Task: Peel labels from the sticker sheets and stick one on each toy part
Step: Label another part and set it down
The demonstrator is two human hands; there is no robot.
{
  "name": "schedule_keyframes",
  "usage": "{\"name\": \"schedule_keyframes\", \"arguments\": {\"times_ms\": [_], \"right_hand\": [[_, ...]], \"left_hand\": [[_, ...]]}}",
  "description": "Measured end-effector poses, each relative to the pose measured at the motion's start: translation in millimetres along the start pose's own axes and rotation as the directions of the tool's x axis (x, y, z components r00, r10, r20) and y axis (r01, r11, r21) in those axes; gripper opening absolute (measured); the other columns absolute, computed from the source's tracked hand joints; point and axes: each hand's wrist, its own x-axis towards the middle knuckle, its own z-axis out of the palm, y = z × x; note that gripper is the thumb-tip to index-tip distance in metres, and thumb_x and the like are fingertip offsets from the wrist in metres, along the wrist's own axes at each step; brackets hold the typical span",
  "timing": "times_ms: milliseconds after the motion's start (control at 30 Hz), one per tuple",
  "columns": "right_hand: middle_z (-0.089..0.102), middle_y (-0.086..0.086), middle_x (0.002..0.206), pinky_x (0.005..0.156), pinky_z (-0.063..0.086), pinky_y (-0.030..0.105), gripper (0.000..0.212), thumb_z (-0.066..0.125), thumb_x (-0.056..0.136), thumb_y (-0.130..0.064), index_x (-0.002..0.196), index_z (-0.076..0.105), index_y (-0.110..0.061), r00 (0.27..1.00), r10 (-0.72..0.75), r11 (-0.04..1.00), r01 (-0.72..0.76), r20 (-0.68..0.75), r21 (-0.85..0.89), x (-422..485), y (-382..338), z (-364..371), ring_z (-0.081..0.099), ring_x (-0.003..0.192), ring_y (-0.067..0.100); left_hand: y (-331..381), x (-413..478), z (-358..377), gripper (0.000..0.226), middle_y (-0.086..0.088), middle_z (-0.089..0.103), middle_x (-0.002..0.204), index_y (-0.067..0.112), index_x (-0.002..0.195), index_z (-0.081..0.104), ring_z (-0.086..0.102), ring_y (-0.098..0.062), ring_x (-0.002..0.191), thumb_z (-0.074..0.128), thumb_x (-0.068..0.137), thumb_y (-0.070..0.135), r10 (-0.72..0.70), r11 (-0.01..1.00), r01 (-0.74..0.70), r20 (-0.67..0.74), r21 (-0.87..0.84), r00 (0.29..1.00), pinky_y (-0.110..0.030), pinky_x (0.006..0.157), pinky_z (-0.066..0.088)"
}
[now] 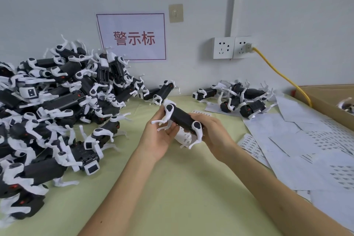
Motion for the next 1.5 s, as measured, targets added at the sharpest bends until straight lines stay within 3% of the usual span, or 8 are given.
{"name": "schedule_keyframes", "arguments": {"times_ms": [133,367,667,867,1000,1133,1300,1500], "right_hand": [[0.074,0.007,0.096,0.073,0.053,0.028,0.022,0.059,0.099,-0.014,0.108,0.077,-0.004,0.997,-0.052,0.999,0.052,-0.058,-0.006,3,2,-2,0.065,0.083,0.019],[0.078,0.004,0.094,0.072,0.051,0.023,0.01,0.072,0.091,-0.012,0.097,0.08,-0.008,0.971,-0.139,0.99,0.138,-0.196,-0.018,4,1,-4,0.067,0.075,0.011],[0.076,-0.01,0.089,0.072,0.053,0.021,0.018,0.073,0.091,-0.012,0.087,0.078,-0.029,0.887,-0.418,0.899,0.374,-0.195,-0.228,-1,1,0,0.069,0.082,0.005],[0.07,-0.007,0.115,0.075,0.054,0.019,0.031,0.066,0.097,-0.017,0.123,0.064,-0.032,0.938,-0.315,0.932,0.275,-0.148,-0.237,1,2,-4,0.069,0.098,0.009],[0.071,-0.013,0.105,0.061,0.05,0.012,0.029,0.062,0.1,-0.023,0.116,0.06,-0.048,0.952,-0.298,0.936,0.277,-0.068,-0.218,-1,1,2,0.071,0.082,0.001],[0.072,-0.029,0.1,0.074,0.049,0.008,0.043,0.055,0.104,-0.02,0.108,0.066,-0.062,0.945,-0.324,0.925,0.307,-0.044,-0.222,-2,-3,4,0.068,0.092,-0.007],[0.071,-0.02,0.12,0.094,0.049,0.015,0.033,0.054,0.105,-0.018,0.134,0.065,-0.028,0.947,-0.3,0.946,0.281,-0.113,-0.161,1,5,2,0.065,0.114,-0.003],[0.078,-0.011,0.104,0.074,0.047,0.01,0.027,0.057,0.103,-0.022,0.124,0.074,-0.029,0.894,-0.361,0.927,0.313,-0.264,-0.208,1,2,-4,0.071,0.091,0.001]], "left_hand": [[0,2,-6,0.038,-0.014,0.067,0.093,0.004,0.115,0.068,0.072,-0.031,0.076,0.052,0.102,0.036,-0.004,0.988,-0.01,-0.09,-0.154,0.996,-0.037,0.07,0.062],[-2,3,-9,0.03,-0.023,0.059,0.12,0.002,0.107,0.067,0.075,-0.039,0.095,0.052,0.099,0.027,0.022,0.994,-0.038,-0.154,-0.106,0.988,-0.04,0.087,0.055],[-7,2,-1,0.039,-0.004,0.077,0.11,0.013,0.12,0.067,0.076,-0.031,0.094,0.046,0.103,0.042,0.017,0.939,-0.012,-0.01,0.343,1.0,-0.038,0.079,0.052],[-4,-3,-1,0.038,-0.012,0.07,0.121,0.013,0.119,0.059,0.074,-0.036,0.1,0.059,0.093,0.04,-0.05,0.983,0.033,0.089,0.18,0.995,-0.041,0.087,0.051],[-5,-7,3,0.032,-0.003,0.071,0.123,0.023,0.112,0.076,0.072,-0.026,0.103,0.071,0.085,0.039,-0.026,0.985,-0.017,0.246,0.172,0.969,-0.038,0.092,0.049],[-6,-7,3,0.026,-0.001,0.066,0.138,0.022,0.112,0.072,0.068,-0.033,0.117,0.058,0.094,0.033,0.005,0.991,-0.034,0.219,0.131,0.976,-0.043,0.099,0.046],[-6,-6,5,0.029,-0.001,0.07,0.13,0.016,0.11,0.067,0.07,-0.028,0.116,0.063,0.086,0.032,0.017,0.988,-0.042,0.163,0.151,0.987,-0.04,0.097,0.048],[-12,-1,3,0.014,-0.004,0.076,0.108,0.013,0.109,0.069,0.076,-0.026,0.092,0.062,0.097,0.011,0.134,0.82,-0.084,-0.046,0.567,0.99,-0.034,0.078,0.054]]}}
